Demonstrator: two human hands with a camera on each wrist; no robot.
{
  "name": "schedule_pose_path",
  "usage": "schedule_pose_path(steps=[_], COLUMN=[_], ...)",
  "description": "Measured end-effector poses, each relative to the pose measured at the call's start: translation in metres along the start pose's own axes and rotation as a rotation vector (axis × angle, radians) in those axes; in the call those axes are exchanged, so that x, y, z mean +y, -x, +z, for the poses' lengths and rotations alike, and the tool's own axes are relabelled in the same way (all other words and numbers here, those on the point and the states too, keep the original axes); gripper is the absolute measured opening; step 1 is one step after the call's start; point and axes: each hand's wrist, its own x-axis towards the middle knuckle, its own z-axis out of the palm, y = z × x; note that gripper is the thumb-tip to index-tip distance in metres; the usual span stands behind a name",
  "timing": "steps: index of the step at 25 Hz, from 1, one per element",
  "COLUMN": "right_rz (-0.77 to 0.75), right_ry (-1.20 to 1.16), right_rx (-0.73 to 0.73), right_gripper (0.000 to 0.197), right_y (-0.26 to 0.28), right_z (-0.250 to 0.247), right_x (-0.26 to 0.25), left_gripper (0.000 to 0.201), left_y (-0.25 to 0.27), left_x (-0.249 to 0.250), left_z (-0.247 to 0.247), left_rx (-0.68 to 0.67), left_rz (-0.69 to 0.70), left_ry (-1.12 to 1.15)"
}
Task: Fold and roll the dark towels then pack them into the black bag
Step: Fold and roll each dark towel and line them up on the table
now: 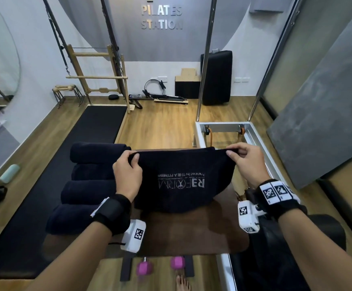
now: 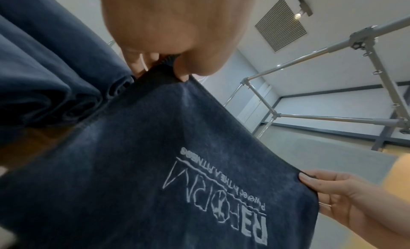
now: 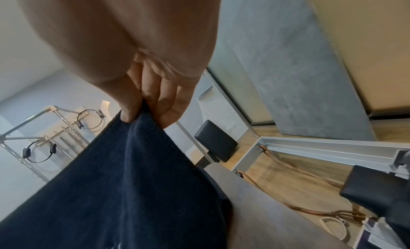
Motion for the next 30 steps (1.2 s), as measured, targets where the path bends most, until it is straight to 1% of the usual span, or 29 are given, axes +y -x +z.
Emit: schedule_pose_path(steps=[2, 5, 7, 9, 12, 15, 18, 20, 24, 27, 30], right_rz=[0.050, 0.101, 0.154, 0.226, 0.293, 0.317, 0.311, 0.289, 0.278, 0.296, 0.282], right_ry=[0.023, 0.156, 0.234, 0.259, 0.278, 0.268, 0.278, 0.292, 0.282, 0.251, 0.157], right_rx=[0.015, -0.003, -0.032, -0.072, -0.114, -0.133, -0.109, -0.125, -0.169, -0.115, -0.034], right_gripper=[0.007, 0.003, 0.001, 0.005, 0.006, 0.006, 0.007, 0.006, 0.008, 0.009, 0.010], right_y=[-0.038, -0.080, -0.094, -0.108, -0.122, -0.128, -0.129, -0.127, -0.120, -0.115, -0.109], right_z=[0.013, 0.035, 0.048, 0.060, 0.075, 0.085, 0.087, 0.087, 0.086, 0.080, 0.068], right_x=[0.001, 0.014, 0.031, 0.050, 0.076, 0.093, 0.103, 0.105, 0.105, 0.096, 0.080], left_gripper=[0.012, 0.012, 0.015, 0.017, 0.011, 0.014, 0.016, 0.017, 0.017, 0.014, 0.011], left_y=[-0.020, -0.043, -0.053, -0.061, -0.066, -0.067, -0.065, -0.063, -0.059, -0.055, -0.054], left_x=[-0.001, -0.010, -0.020, -0.030, -0.042, -0.049, -0.051, -0.052, -0.050, -0.044, -0.035], left_z=[0.024, 0.059, 0.075, 0.087, 0.098, 0.104, 0.107, 0.107, 0.105, 0.098, 0.086], left_rx=[0.007, 0.007, -0.020, -0.049, -0.106, -0.147, -0.129, -0.122, -0.100, -0.039, -0.016], left_rz=[-0.076, -0.215, -0.289, -0.333, -0.387, -0.365, -0.312, -0.292, -0.270, -0.215, -0.153], left_ry=[-0.006, -0.047, -0.100, -0.131, -0.176, -0.296, -0.375, -0.399, -0.384, -0.315, -0.241])
